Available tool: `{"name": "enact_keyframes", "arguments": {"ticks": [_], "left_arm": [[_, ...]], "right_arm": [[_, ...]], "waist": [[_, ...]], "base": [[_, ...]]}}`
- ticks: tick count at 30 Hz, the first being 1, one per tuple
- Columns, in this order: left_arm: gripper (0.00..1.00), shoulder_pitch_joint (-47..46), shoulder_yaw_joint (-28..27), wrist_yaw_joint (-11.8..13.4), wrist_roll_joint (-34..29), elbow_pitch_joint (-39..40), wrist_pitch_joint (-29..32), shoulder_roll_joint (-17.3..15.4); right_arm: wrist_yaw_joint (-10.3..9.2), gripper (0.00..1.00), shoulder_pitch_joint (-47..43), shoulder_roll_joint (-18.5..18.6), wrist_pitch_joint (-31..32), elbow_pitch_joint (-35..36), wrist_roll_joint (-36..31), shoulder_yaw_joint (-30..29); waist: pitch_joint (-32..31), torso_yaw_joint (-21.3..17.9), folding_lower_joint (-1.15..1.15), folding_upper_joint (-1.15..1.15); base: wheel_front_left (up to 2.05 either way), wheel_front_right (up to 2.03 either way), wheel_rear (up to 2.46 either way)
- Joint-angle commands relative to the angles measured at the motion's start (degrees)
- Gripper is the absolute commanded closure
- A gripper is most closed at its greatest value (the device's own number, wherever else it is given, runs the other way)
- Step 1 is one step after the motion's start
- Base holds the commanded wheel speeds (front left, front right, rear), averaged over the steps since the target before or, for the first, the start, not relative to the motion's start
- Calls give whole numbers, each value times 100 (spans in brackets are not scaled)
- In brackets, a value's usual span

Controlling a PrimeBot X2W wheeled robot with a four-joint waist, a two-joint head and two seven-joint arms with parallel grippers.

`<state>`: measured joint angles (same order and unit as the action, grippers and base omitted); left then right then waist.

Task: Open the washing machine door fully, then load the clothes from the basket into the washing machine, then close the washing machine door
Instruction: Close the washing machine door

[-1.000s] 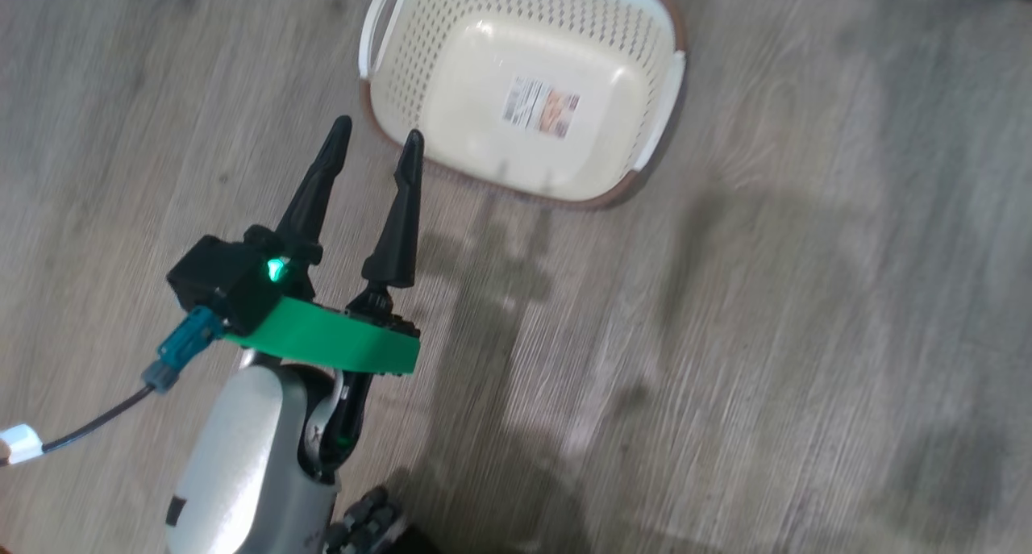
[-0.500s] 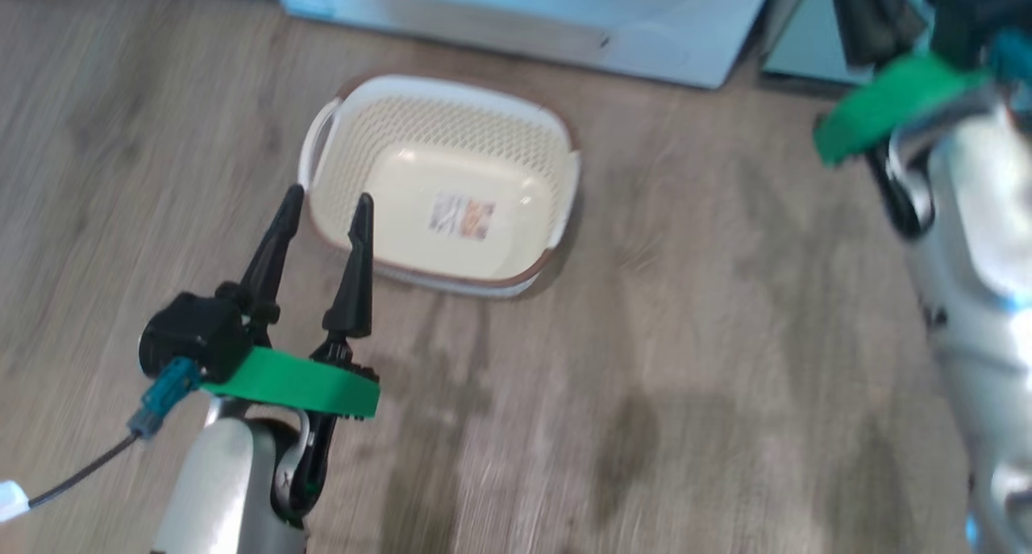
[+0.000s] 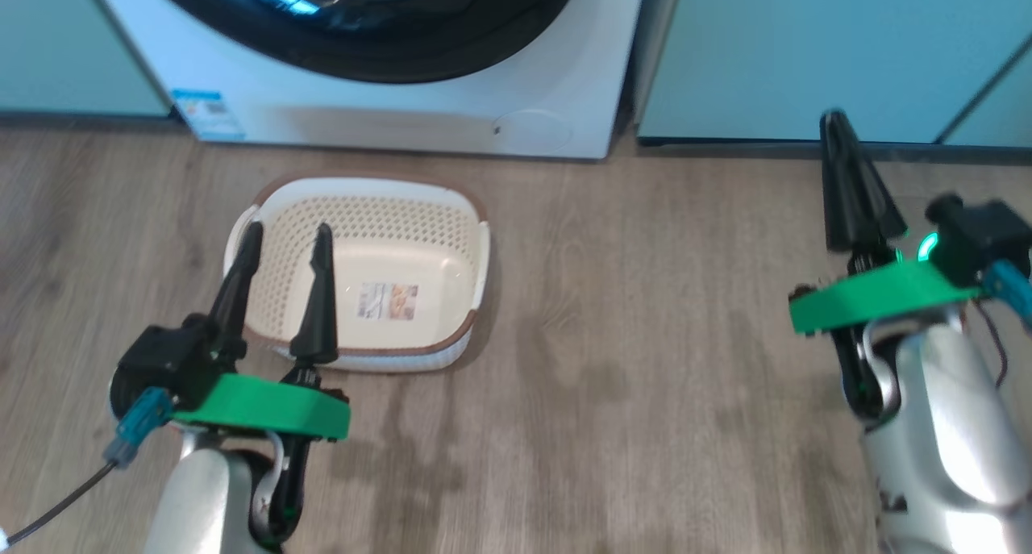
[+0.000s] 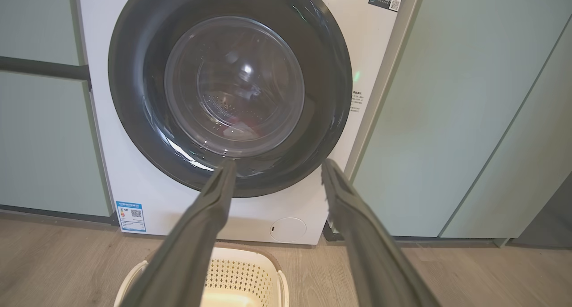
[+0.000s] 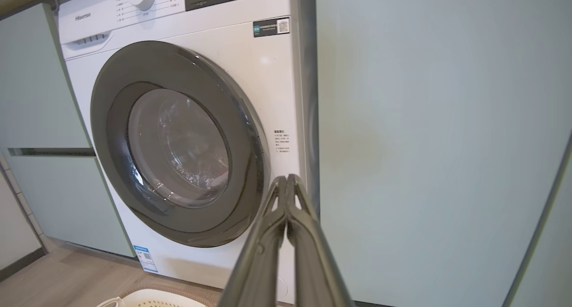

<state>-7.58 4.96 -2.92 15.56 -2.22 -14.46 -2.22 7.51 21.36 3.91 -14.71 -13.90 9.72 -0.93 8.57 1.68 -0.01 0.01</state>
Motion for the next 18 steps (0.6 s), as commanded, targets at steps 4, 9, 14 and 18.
{"name": "enact_keyframes", "arguments": {"ticks": [4, 9, 14, 18], "left_arm": [[0, 25, -327, 122, 43, 215, -54, -65], [0, 185, -340, 69, 314, 118, -54, -65], [0, 338, -298, -14, 172, -21, -54, -65], [0, 410, -239, 30, 126, -130, -54, -65]], "right_arm": [[-2, 100, -314, -98, -29, 395, 219, 241], [-2, 100, -563, -101, -29, 493, 397, 240], [-2, 100, -833, -102, -29, 502, 406, 141], [-2, 62, -1025, -102, -29, 490, 243, 79]], "waist": [[-244, -300, 1, -1], [-367, -405, 1, -1], [-407, -458, 1, -1], [-426, -457, 1, -1]], "base": [[0, 0, 0], [0, 0, 0], [0, 0, 0], [0, 0, 0]]}}
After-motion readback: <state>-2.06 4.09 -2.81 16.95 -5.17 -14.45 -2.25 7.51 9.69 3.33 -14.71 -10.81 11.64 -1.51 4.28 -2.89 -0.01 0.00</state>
